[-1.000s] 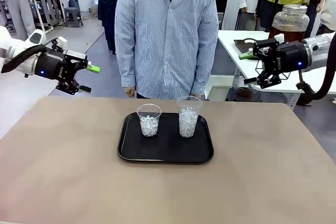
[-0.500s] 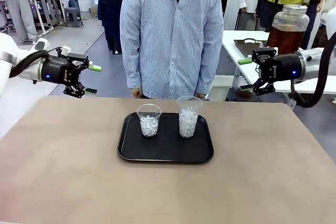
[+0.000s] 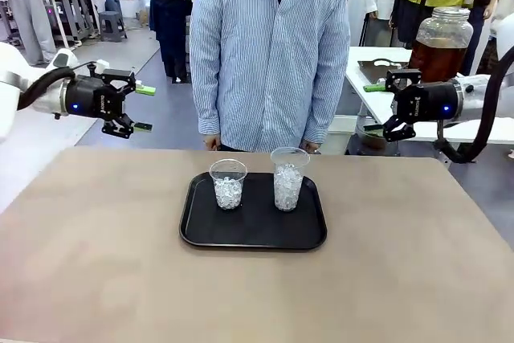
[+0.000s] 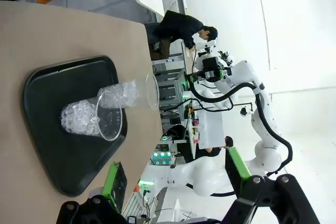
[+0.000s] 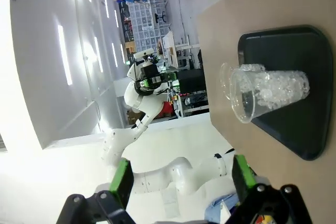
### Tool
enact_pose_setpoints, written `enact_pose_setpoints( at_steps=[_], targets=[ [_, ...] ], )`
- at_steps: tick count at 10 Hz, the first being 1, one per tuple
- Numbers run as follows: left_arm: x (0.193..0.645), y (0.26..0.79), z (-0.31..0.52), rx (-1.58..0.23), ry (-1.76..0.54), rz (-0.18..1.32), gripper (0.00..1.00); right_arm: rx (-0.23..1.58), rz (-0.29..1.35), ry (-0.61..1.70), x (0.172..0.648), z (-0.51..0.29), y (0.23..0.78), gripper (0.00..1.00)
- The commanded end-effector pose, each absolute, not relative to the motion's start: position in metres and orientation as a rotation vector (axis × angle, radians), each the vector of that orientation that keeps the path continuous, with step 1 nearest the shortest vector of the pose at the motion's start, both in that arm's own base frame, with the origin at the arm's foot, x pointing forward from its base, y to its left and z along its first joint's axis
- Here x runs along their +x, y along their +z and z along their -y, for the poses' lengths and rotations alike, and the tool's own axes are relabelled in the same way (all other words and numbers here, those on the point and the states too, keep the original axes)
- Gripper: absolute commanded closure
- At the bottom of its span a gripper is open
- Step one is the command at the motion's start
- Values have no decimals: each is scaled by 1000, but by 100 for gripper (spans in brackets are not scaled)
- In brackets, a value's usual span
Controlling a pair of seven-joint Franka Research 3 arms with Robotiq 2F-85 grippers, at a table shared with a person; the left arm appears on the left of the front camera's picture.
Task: Pour the drink into the iced cup.
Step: Pick up the iced cup indicated by the human and present it to them.
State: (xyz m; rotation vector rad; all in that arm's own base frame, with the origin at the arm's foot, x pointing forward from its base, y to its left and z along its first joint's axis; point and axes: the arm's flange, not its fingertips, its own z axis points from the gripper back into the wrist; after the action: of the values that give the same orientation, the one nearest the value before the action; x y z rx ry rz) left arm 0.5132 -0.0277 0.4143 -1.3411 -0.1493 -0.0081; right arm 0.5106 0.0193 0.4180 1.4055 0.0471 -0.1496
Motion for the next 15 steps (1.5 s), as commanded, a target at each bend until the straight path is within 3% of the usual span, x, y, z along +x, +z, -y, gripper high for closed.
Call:
enact_pose_setpoints(
  at_steps=[1, 15],
  targets=[
    [517, 413, 22, -1383, -38, 149, 0, 1439, -48, -142, 517, -16, 420, 0],
    [514, 413, 25, -1359, -16, 137, 0, 1414, -55, -153, 510, -16, 416, 0]
  ],
)
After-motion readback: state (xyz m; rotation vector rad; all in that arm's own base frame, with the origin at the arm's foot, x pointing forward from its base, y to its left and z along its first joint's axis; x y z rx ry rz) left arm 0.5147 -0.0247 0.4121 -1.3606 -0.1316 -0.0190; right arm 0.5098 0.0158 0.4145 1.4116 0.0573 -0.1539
